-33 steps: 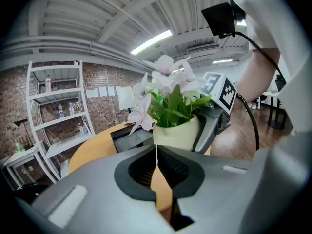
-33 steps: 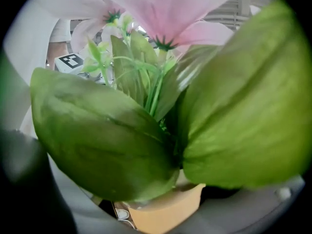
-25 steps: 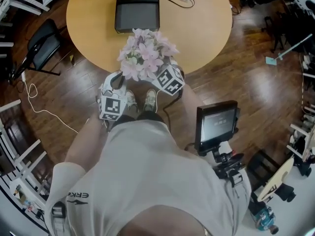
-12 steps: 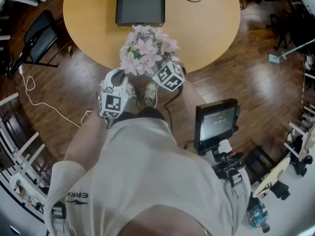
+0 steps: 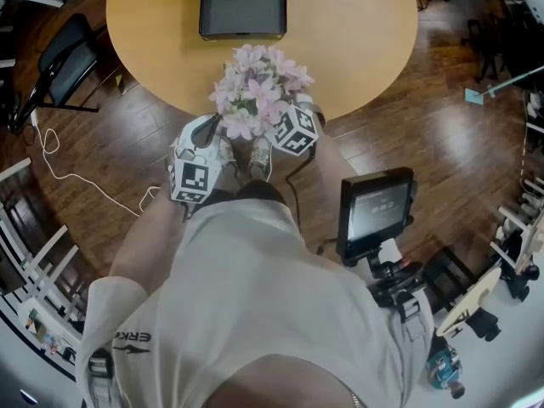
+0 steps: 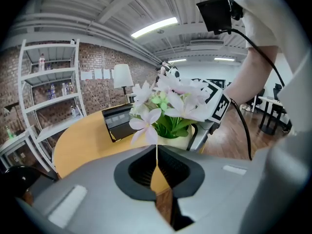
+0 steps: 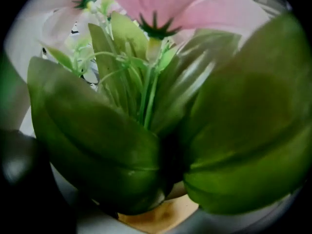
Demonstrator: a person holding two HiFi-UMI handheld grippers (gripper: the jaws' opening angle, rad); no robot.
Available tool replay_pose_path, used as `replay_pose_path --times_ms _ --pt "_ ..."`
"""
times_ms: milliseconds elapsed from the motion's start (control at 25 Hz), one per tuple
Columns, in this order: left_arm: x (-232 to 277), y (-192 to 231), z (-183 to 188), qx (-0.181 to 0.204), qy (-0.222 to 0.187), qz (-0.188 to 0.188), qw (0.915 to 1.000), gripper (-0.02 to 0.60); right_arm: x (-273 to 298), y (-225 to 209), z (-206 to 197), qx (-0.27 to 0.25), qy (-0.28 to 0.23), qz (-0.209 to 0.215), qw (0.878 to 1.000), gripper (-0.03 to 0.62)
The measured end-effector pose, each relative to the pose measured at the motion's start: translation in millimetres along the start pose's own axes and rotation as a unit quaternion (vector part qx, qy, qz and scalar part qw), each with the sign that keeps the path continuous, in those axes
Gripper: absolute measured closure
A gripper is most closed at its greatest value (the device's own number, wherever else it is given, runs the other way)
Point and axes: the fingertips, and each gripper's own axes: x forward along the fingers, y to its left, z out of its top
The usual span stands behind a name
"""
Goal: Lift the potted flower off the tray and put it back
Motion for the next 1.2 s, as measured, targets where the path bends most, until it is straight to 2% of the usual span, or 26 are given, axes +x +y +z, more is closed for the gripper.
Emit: replay_pose_path --times_ms 440,960,1200 --pt "-2.3 -1.3 -1.2 0.004 0.003 -0.002 1.0000 0.572 1.5 -1.2 -0.4 -0.005 -0.005 -0.004 1.000 0.011" --pt "-6.0 -5.6 -2.7 0.004 0.005 0.001 1.0000 0.572 5.1 -2.8 0.3 0.036 -0.015 -0.003 0.999 -0.003" --pt "-9.2 -5.2 -1.0 0.007 0.006 0.003 1.0000 0.572 2.6 -1.9 3.0 0.036 -0.022 0.001 0.999 0.014"
